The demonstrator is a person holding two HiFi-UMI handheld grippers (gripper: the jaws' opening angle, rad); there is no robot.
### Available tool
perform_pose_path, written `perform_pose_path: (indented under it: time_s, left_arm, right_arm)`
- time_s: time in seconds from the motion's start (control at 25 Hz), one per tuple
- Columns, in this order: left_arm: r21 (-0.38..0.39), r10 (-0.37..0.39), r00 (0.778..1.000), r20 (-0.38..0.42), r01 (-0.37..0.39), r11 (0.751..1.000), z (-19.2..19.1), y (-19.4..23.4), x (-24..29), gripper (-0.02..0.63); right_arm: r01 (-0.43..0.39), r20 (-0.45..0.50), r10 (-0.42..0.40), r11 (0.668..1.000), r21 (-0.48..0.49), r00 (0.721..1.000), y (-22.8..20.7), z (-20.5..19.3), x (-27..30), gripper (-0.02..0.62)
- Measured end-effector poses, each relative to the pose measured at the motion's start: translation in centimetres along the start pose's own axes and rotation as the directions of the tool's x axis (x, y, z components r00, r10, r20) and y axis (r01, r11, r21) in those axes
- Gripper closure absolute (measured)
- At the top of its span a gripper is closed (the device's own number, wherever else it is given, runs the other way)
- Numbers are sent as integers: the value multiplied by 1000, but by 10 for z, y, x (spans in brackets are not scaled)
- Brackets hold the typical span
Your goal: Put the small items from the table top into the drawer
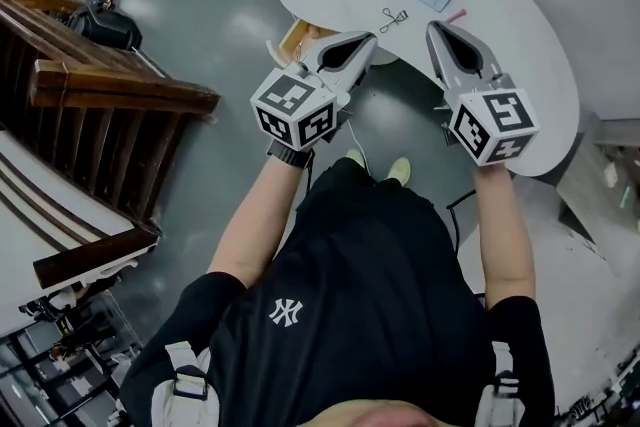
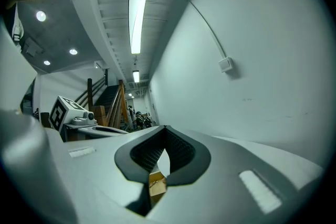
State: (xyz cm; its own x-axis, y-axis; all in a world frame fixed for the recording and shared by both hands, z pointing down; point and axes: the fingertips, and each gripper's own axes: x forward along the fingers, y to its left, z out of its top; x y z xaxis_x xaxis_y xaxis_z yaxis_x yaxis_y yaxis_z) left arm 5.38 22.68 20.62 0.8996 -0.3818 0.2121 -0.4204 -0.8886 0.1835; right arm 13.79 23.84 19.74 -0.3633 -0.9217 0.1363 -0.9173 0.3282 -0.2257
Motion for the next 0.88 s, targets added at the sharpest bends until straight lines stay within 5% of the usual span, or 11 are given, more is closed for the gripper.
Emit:
perform_pose_path:
  time_s: [0.32,0.88]
  left_arm:
    - [15,24,998,-51,-23,1000,-23,19,11,606]
    - [36,-81,974,-213,91,995,-96,108,95,572]
  right_arm:
    - [24,-12,-24,999,27,1000,-14,-11,11,569]
    - [126,-84,-124,992,21,989,-58,-37,93,569]
